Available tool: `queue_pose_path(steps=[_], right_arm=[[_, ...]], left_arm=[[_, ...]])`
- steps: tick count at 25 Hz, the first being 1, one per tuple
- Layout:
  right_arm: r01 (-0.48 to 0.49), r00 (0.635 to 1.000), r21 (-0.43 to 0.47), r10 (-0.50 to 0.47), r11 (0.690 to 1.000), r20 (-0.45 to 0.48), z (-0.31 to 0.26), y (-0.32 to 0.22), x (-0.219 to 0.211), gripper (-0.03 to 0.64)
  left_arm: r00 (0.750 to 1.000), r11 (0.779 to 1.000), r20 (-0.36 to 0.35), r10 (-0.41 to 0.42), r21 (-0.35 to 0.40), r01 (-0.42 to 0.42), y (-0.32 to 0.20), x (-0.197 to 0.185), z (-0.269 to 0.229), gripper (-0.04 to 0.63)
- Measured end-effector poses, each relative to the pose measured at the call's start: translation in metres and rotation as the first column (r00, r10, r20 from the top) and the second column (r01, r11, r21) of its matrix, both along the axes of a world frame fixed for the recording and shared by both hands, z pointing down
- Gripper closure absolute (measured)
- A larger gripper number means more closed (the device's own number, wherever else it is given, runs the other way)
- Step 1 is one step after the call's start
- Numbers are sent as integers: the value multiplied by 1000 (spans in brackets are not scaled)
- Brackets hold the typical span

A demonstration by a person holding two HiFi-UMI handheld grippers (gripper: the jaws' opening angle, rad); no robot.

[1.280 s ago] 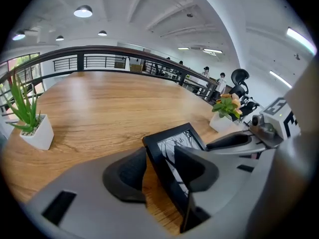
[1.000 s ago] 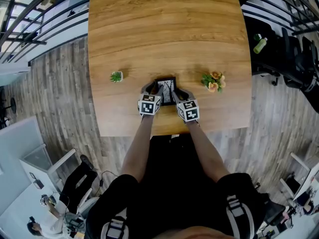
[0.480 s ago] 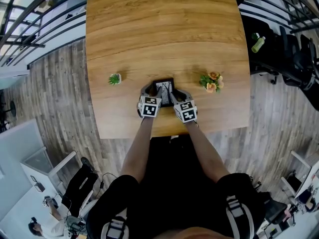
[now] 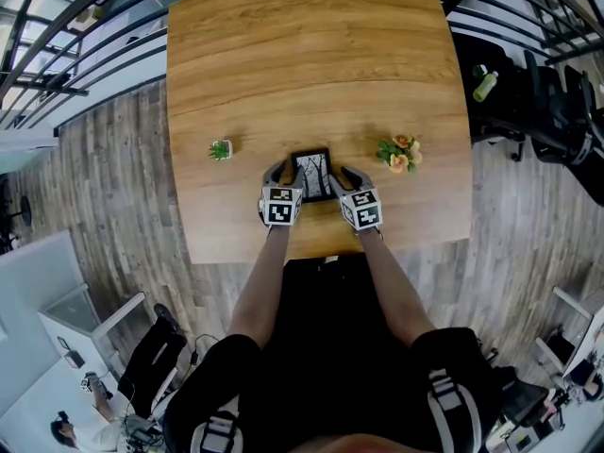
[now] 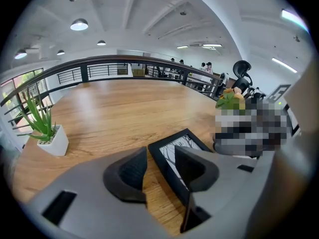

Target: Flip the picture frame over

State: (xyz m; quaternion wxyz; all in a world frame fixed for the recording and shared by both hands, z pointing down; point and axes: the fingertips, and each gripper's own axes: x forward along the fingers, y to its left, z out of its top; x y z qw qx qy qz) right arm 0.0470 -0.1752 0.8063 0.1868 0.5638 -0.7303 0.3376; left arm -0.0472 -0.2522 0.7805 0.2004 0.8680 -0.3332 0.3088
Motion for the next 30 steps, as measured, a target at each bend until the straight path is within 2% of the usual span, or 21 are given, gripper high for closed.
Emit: queue_pose_path(steps=[4,9,16,23,30], right_arm=[[-15,1000,31,15,999,-1,-15,4,1,468],[-19,1000,80,21,997,-21,-32,14,-4,526],[-29,997,127,38,991,-63,-52,27,-12,611],[-26,990,140,45,990,-132,-66,37,-9,612],[-31,986,127,51,991,-159,-69,48,-5,612]], left_arm=[[1000,1000,-14,-4,20,4,6,-11,-11,405],[999,998,-48,-21,62,24,11,-30,-31,409],[996,994,-83,-23,105,31,32,-56,-51,464],[994,992,-108,-35,117,48,43,-72,-67,541],[991,991,-118,-61,108,74,47,-88,-72,561]])
